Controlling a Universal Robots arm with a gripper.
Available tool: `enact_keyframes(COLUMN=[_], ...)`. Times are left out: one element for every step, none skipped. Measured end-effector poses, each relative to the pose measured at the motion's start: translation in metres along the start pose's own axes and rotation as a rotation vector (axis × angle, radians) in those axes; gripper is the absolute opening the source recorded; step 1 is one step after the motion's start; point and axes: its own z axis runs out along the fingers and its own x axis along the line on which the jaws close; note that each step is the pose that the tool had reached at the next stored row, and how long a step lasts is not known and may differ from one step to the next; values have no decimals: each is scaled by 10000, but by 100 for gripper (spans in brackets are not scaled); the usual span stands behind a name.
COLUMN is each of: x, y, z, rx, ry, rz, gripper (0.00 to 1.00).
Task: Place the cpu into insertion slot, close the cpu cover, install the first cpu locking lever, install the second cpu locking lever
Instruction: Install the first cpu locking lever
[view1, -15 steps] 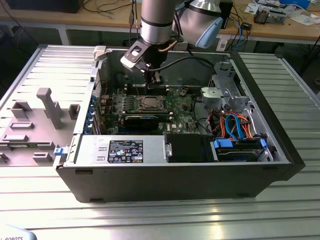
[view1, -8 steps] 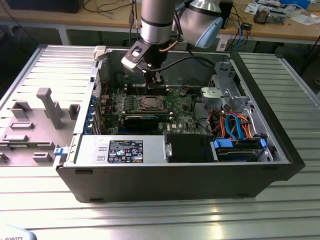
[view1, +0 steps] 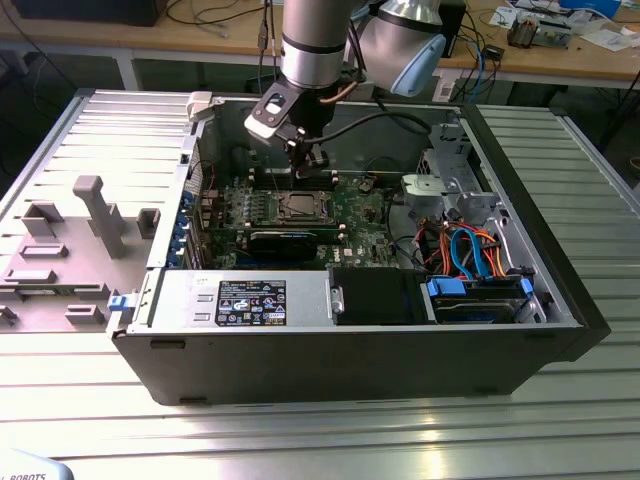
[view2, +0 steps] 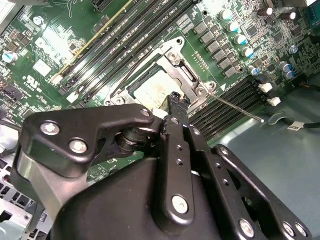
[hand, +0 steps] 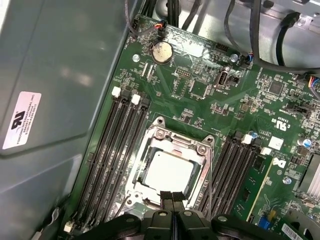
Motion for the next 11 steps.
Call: enact_keyframes(x=[0,0,0,0,0,0,0,0,0,0,0], y=[0,0,0,0,0,0,0,0,0,0,0], z=[0,0,0,0,0,0,0,0,0,0,0], rx=[0,1,1,1,2,2,2,3,3,4,5], ry=[-2,-4,-5,-6,-8,-9,-11,-13,-14,-16,-17], rz=[-34,-70,-94,-114,-140,-162,-212,-242,-270,-311,-337], gripper=[11,11,11,11,11,11,11,11,11,11,11])
